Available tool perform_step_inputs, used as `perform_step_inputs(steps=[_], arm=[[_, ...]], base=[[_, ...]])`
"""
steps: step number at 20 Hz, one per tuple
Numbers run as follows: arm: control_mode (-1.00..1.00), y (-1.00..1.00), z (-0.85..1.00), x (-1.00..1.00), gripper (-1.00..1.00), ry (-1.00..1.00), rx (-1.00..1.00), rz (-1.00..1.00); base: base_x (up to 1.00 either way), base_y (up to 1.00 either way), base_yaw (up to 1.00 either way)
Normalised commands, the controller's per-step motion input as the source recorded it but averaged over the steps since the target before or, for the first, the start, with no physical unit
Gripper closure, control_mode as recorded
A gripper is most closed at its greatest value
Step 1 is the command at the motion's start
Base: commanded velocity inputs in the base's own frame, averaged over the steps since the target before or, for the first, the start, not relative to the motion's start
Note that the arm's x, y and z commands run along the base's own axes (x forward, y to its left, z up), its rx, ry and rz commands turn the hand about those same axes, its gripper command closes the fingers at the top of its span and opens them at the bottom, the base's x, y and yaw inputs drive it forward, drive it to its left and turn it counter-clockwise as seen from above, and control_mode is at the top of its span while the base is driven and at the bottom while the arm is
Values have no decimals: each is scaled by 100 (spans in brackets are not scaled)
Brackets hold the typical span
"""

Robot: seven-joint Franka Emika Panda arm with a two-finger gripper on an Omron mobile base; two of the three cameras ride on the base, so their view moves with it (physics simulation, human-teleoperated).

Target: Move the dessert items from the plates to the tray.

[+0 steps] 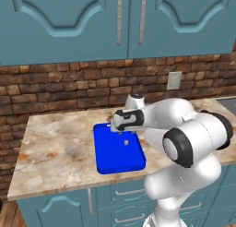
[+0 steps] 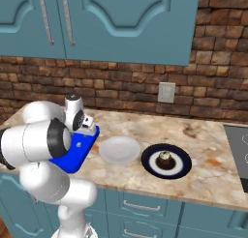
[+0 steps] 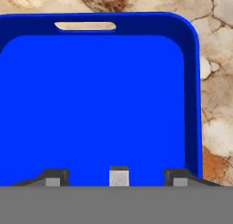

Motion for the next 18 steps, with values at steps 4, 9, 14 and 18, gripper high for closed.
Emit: perform_step_inputs(steps=[4, 9, 14, 18], arm=[[-100, -67, 36, -7, -100, 3, 2, -5], [-100, -100, 16, -3, -100, 4, 0, -7], [-100, -100, 1, -1, -100, 6, 0, -8], [-100, -100, 0, 0, -100, 10, 0, -14]], base=[[0, 0, 0], [0, 0, 0], [0, 0, 0], [0, 0, 0]])
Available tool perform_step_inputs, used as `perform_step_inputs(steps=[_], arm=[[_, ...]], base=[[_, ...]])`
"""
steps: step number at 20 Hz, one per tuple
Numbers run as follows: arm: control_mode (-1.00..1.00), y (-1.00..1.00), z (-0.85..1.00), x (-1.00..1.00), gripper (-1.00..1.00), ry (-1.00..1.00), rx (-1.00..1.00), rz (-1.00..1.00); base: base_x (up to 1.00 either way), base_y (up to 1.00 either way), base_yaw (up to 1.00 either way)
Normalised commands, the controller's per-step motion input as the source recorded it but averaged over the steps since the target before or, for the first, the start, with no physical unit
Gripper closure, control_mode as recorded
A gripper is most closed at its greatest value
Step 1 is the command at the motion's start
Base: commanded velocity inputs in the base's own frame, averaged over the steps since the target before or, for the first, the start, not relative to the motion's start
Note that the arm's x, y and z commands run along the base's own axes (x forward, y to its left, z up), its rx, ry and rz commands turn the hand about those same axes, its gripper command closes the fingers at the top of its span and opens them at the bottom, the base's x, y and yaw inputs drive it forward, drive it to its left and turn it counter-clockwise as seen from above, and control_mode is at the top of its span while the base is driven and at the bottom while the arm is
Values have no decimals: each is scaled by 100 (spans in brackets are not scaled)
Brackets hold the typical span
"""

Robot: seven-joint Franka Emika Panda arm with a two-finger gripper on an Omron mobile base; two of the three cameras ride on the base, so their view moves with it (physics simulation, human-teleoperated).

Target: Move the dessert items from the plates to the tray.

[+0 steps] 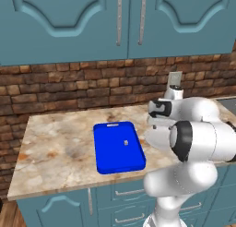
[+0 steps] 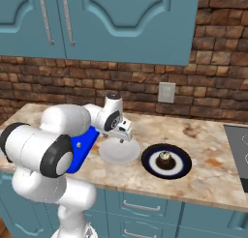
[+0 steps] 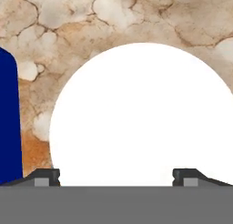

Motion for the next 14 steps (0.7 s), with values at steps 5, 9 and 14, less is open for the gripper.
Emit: perform_step_inputs(steps=[5, 9, 14], arm=[[-100, -100, 0, 0, -100, 0, 0, -13], [-100, -100, 0, -2, -100, 0, -1, -9], [-100, -100, 0, -5, -100, 0, -5, -1]], base=[[0, 0, 0], [0, 0, 0], [0, 0, 0]])
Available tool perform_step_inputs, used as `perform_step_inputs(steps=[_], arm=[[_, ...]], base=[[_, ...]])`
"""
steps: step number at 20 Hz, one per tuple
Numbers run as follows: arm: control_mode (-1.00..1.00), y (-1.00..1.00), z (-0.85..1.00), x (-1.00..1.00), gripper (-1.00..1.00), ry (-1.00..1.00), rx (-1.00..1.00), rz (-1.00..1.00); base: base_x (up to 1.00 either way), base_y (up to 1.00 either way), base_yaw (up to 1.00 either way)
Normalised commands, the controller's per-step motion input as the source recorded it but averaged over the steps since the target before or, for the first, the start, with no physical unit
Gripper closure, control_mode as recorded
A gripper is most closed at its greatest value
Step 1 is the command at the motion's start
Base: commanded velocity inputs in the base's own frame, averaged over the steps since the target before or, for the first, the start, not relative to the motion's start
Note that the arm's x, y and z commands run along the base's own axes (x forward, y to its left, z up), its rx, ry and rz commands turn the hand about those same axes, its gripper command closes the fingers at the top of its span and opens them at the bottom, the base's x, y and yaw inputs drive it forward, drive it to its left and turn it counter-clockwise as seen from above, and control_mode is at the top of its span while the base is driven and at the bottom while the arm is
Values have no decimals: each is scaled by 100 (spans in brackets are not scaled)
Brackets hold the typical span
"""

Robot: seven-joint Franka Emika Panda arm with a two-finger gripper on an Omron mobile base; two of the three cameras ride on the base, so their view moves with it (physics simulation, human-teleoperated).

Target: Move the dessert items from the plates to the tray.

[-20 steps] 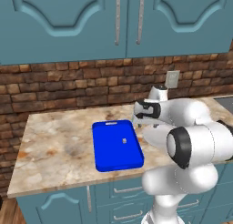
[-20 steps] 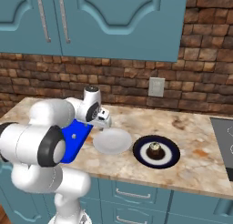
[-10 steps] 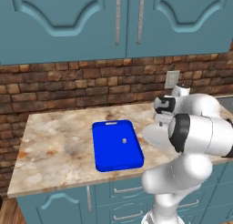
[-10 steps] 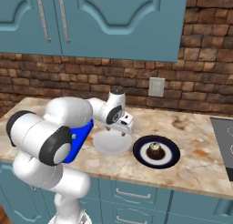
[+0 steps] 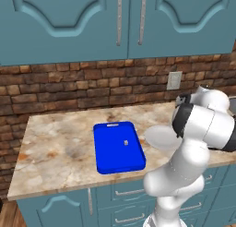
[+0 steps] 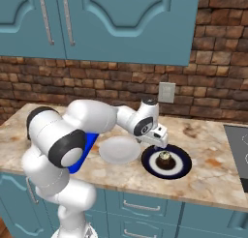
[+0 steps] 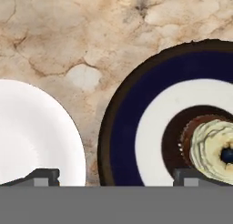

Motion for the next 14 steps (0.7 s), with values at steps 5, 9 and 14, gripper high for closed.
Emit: perform_step_inputs(steps=[5, 9, 14], arm=[[-100, -93, 0, -25, -100, 1, -4, -3], [-100, -7, 0, -1, -100, 0, -3, 0], [-100, -12, -23, 0, -100, 0, -11, 0]], base=[[0, 0, 0], [0, 0, 0], [0, 0, 0]])
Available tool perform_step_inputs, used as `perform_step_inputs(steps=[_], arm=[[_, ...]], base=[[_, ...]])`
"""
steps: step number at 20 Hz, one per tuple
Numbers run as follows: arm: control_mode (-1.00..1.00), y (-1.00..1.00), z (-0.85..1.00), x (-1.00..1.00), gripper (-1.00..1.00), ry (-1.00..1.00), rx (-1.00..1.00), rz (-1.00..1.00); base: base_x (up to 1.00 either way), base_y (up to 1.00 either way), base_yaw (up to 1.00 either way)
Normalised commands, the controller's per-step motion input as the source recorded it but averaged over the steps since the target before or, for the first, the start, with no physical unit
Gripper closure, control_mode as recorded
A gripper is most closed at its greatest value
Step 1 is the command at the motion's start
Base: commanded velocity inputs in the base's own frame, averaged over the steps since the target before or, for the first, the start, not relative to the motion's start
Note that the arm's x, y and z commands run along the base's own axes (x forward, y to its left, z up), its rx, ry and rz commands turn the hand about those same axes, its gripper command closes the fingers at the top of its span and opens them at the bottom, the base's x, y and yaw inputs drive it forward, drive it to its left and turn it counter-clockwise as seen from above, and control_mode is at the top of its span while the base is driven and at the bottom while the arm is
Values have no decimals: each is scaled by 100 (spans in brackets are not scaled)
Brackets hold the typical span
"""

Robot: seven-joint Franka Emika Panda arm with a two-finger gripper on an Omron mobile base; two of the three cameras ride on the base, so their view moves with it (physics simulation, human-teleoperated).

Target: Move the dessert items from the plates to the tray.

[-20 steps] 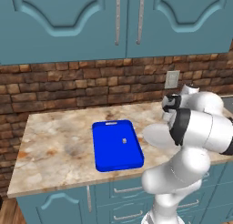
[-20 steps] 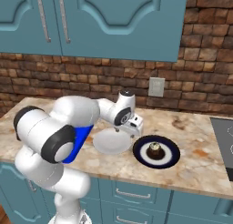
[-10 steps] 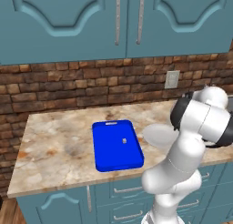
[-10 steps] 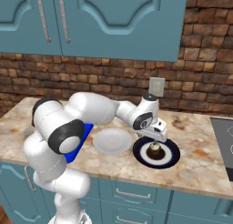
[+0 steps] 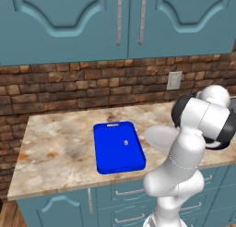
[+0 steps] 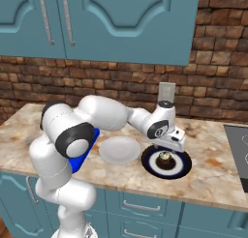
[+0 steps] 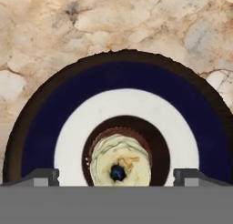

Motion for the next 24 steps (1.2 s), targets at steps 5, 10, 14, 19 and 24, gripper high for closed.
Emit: perform_step_inputs(steps=[5, 10, 14, 19, 24], arm=[[-100, -13, -6, -3, -100, 0, -1, 0], [-100, 0, -11, -10, -100, 1, -2, 0], [-100, 1, -1, 0, -100, 0, 0, 0], [-100, 11, -5, 0, -100, 0, -2, 0], [-100, 13, -16, -7, -100, 0, -5, 0]], base=[[0, 0, 0], [0, 0, 0], [0, 0, 0], [0, 0, 0], [0, 0, 0]])
